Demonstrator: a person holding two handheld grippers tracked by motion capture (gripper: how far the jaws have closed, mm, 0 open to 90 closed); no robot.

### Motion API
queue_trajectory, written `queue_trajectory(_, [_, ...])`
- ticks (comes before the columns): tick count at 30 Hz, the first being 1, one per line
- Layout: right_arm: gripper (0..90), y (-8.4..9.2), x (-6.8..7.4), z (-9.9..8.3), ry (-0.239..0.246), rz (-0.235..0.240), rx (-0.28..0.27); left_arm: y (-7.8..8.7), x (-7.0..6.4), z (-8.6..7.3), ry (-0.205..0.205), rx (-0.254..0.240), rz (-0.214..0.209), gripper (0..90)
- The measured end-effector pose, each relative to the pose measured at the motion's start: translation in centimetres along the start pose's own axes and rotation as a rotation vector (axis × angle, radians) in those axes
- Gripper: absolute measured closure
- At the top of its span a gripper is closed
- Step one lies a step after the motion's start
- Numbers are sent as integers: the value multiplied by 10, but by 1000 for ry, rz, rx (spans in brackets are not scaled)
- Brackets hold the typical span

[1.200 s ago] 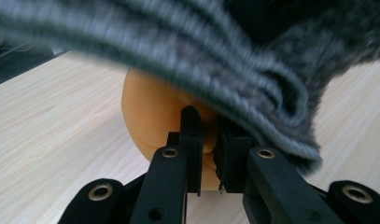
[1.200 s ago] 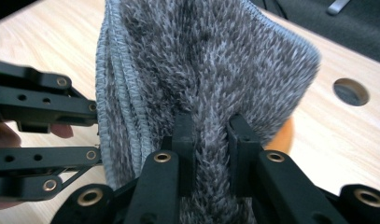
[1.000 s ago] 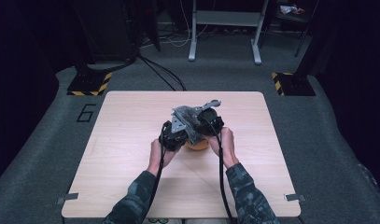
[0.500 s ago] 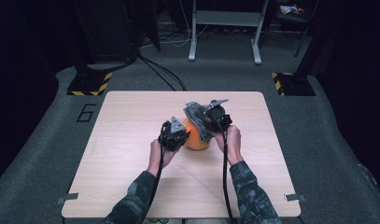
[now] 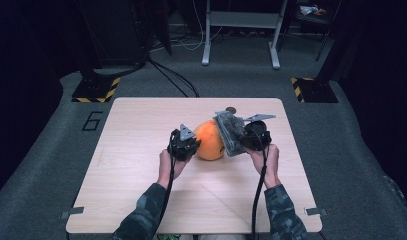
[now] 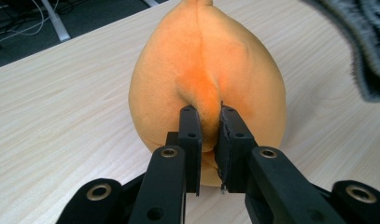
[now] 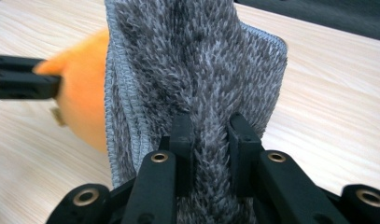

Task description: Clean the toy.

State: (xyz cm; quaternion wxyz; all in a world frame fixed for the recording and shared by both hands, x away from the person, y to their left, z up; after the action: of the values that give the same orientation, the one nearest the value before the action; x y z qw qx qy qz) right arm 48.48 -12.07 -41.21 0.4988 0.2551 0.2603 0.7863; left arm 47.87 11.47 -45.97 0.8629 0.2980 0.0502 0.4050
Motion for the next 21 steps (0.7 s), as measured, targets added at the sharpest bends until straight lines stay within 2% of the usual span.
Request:
queue_trajectory(6, [746,9,-21,-15,-29,-67,23,3,6,-5,26,19,13,810])
queue_trajectory(9, [744,10,-31,-26,-58,-100,53,5,11,-12,49,29,22,809])
queue_trajectory(16, [737,0,-57,-56,-99,-163,110,8,27,-36,147,56,28,807])
queue_trajectory(18, [736,-4,-64,-67,-124,-178,131,9,30,-41,155,69,30,806])
queue_trajectory(21, [735,-8,-72,-78,-141,-192,149,9,33,-47,190,77,32,803])
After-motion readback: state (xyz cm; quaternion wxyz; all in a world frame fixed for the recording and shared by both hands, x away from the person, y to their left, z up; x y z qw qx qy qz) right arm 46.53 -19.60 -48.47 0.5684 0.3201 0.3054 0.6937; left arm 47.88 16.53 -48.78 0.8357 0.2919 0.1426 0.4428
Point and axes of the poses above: each handheld gripper's, and its own axes: y roughly backward along the jaws, z roughly out of its top, x roughly to its left, the point moved 3 cm from there along -y, roughly forward along the jaws, and after that the axes turned 8 degrees about -y, right-handed, at the moved point
